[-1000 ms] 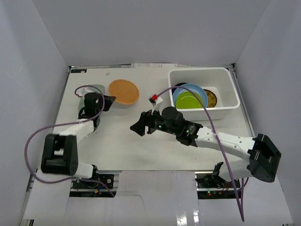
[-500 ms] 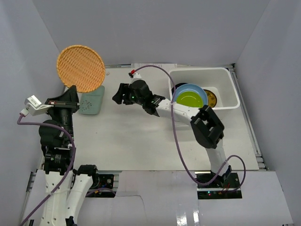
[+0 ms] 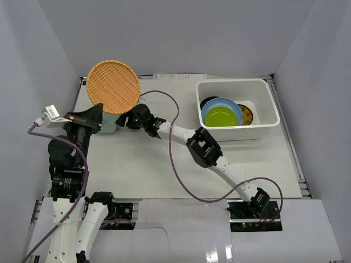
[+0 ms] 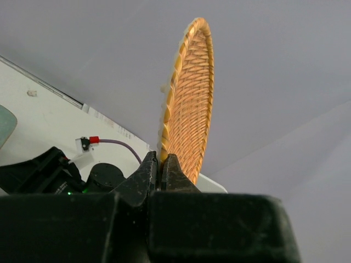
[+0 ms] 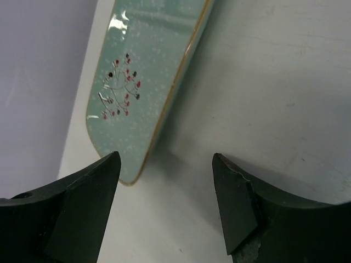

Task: Place the plates into the plastic bin on the countertop

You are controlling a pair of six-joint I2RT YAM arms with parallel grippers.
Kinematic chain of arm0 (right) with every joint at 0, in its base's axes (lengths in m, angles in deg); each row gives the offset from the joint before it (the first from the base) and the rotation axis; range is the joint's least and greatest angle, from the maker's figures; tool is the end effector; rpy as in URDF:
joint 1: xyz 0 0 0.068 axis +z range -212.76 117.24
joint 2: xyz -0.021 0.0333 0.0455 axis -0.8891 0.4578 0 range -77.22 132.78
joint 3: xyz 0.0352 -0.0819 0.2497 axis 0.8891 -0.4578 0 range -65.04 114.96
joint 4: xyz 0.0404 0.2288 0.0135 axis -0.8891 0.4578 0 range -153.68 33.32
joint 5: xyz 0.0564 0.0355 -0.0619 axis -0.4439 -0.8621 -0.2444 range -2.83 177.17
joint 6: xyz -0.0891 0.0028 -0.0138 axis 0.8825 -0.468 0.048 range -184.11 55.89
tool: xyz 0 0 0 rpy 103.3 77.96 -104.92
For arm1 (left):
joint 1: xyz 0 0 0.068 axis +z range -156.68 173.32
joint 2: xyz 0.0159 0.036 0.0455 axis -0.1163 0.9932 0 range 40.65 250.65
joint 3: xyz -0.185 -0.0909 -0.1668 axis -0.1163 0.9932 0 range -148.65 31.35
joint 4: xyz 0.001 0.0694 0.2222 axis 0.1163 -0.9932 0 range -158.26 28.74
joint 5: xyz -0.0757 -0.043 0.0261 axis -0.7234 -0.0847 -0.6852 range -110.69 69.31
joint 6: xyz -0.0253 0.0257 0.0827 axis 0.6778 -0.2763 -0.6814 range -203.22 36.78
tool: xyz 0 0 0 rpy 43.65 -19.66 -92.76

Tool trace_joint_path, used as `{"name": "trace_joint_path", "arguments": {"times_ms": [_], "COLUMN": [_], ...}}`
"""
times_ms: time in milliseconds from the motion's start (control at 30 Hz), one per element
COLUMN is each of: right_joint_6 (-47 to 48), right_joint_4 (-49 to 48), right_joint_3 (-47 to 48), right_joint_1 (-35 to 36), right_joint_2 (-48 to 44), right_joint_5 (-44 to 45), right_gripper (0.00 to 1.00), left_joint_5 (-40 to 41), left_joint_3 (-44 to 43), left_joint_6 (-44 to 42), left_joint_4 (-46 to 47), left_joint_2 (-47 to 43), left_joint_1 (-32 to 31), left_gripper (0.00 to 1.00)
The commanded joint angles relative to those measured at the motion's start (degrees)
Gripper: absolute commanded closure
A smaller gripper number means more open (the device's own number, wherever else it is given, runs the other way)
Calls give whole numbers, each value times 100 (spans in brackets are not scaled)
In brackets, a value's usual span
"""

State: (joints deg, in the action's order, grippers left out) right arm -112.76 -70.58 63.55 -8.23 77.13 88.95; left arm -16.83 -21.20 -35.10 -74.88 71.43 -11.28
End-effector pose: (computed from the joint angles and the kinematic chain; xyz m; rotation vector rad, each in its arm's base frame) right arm 0.3595 0.5002 0.1355 -0.0837 2.0837 1.1484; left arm 0.1294 -0.0049 0.4016 -0.5965 1.3406 -0.7065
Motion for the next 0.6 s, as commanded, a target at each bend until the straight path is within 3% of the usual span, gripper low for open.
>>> {"name": "trace_joint_path", "arguments": {"times_ms": [0,267,433,467,500,567], "right_joint_6": [-847,-1884,-1895,-1895,-1903,-1930], "right_joint_4": [-295,-761,-884,-910,-919,-945], "right_joint_3": [629,878,817,790,790,807], "right_joint_1": [58,348,507,524,524,516], "right_joint_2": [411,1115,1169,1160,1168,1186], "right_joint_5": [112,613,928,973,999,1052], "right_gripper": [27,34,42,46,58,65], "left_joint_5": [-359,-474,-280,-263,-271,-263], "left_joint_3": [-141,0,-97,-123,-123,-97], "left_joint_6": [197,251,154,145,137,136], "left_joint_4": [326,396,352,335,317,291], "left_joint_2": [-99,-335,-582,-600,-600,-626], "left_joint_1": [12,3,12,12,3,3], "left_gripper": [100,100,100,100,100,100]}}
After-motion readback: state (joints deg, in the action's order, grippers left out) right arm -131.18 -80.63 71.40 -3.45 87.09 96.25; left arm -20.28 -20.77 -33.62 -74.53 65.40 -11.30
